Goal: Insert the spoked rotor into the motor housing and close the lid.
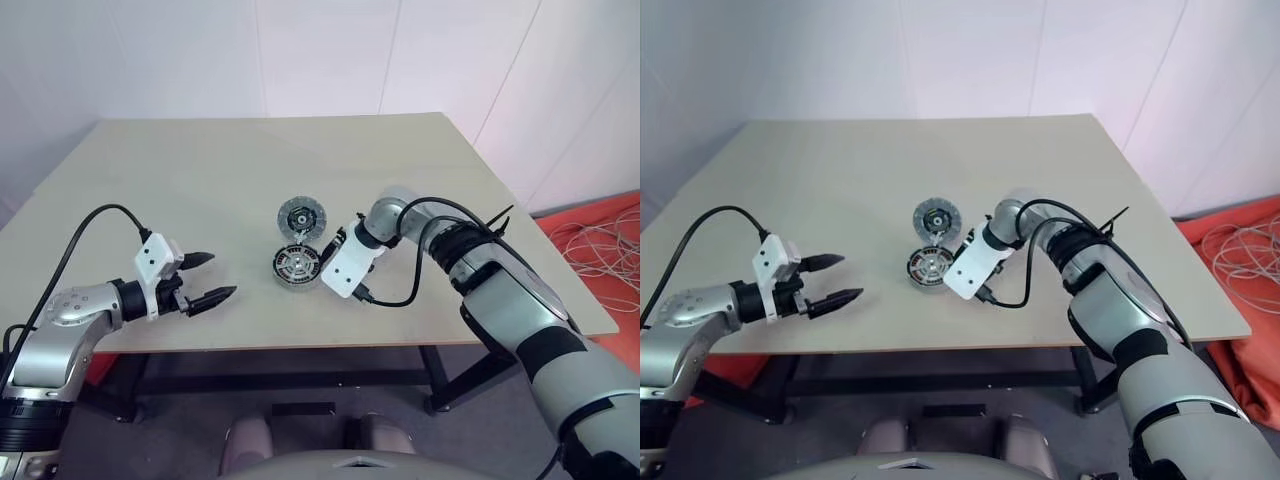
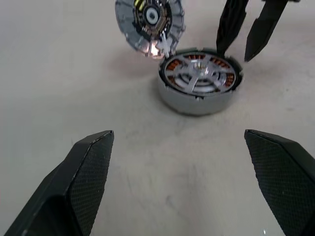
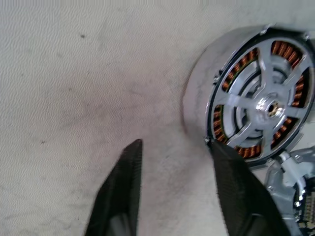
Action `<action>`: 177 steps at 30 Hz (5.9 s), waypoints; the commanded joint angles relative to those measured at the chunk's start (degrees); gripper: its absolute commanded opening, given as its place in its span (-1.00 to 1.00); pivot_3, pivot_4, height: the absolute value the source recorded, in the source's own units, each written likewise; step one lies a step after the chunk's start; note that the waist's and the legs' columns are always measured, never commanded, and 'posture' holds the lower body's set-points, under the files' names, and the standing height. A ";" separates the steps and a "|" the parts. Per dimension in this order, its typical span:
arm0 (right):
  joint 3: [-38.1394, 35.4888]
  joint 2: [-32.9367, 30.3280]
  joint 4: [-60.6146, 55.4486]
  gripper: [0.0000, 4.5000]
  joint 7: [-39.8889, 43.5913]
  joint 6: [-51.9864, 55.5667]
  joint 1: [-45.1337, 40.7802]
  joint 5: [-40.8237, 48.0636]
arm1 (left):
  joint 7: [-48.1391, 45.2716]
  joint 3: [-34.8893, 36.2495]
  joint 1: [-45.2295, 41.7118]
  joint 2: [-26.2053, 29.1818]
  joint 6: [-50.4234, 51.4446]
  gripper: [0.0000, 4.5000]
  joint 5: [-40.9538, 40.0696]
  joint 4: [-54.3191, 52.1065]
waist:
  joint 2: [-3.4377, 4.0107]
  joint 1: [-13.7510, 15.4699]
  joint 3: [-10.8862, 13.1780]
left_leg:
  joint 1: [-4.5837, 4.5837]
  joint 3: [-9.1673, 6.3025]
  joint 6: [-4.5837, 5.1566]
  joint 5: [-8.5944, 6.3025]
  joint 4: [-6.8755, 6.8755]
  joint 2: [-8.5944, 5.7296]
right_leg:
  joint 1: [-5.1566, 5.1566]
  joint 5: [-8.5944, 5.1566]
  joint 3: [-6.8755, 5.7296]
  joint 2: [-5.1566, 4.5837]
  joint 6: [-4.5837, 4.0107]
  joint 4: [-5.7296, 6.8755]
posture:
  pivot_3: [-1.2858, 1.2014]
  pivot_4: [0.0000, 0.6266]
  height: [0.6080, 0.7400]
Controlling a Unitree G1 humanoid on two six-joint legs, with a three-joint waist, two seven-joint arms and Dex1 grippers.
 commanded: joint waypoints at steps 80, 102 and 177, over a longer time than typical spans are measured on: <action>0.27 5.00 -7.52 -1.00 5.75 21.76 -1.31 -2.08 | 6.14 -0.98 -5.08 -5.16 -1.43 1.00 2.32 3.97 | 0.02 -0.69 0.05 | -0.11 -0.01 -0.14 0.08 0.00 0.12 | -0.09 0.07 -0.03 0.06 -0.29 0.04 | 0.03 -1.00 1.00; 0.23 2.55 -33.30 -1.00 23.80 51.81 1.09 0.56 | 6.62 -3.09 -8.15 -6.04 -1.24 1.00 3.63 6.95 | 0.02 -0.53 0.08 | -0.33 -0.01 -0.13 0.08 -0.02 0.14 | -0.26 0.13 -0.05 0.08 -0.46 0.04 | 0.03 -1.00 1.00; -30.88 -6.98 -53.19 -0.99 -15.17 85.63 30.92 32.54 | 5.40 1.31 -3.25 -4.03 2.90 1.00 0.10 4.22 | 0.28 0.90 0.34 | 0.54 -0.09 -0.27 0.17 -0.07 0.25 | 0.90 -0.24 -0.90 -0.01 -0.07 -1.16 | 0.03 -1.00 1.00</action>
